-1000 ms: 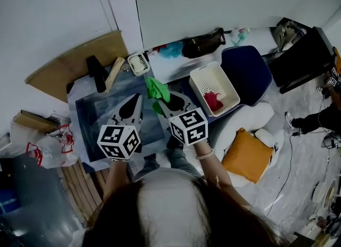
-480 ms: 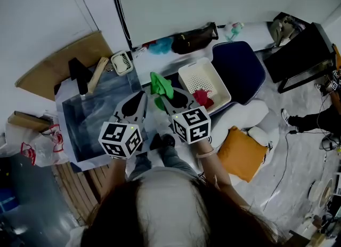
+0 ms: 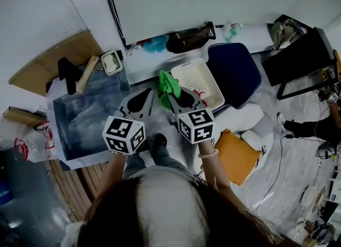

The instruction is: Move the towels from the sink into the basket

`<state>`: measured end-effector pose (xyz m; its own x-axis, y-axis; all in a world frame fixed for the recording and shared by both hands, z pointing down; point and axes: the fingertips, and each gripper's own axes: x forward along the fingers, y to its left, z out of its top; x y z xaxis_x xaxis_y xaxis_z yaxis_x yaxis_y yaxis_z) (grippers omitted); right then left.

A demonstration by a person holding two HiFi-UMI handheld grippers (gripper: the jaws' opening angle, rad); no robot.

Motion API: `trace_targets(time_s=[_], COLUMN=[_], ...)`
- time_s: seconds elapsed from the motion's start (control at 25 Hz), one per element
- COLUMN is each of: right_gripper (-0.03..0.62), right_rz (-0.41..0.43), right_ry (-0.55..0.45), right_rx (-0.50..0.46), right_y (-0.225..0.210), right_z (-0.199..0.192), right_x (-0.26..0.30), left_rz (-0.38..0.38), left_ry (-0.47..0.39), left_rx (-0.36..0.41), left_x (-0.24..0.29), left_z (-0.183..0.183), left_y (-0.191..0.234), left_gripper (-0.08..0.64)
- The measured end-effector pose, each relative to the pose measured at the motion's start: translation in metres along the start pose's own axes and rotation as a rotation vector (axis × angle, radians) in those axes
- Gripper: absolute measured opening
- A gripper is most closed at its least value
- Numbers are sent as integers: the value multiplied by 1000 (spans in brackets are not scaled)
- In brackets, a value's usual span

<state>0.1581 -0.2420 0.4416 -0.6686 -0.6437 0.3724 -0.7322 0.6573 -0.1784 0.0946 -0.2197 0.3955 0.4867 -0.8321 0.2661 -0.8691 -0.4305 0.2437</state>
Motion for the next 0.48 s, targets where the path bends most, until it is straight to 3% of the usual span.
trace_targets(time_s=[0.48], right_gripper=[115], right_rz=[-94], right_ry=[27], right_rx=[-7], right_y=[-67], right_z=[-27], right_x=[-23], left_rz=[-74], left_ry=[24], left_rx=[26], left_x=[43], left_z=[-9], left_y=[-45], left_gripper=[9])
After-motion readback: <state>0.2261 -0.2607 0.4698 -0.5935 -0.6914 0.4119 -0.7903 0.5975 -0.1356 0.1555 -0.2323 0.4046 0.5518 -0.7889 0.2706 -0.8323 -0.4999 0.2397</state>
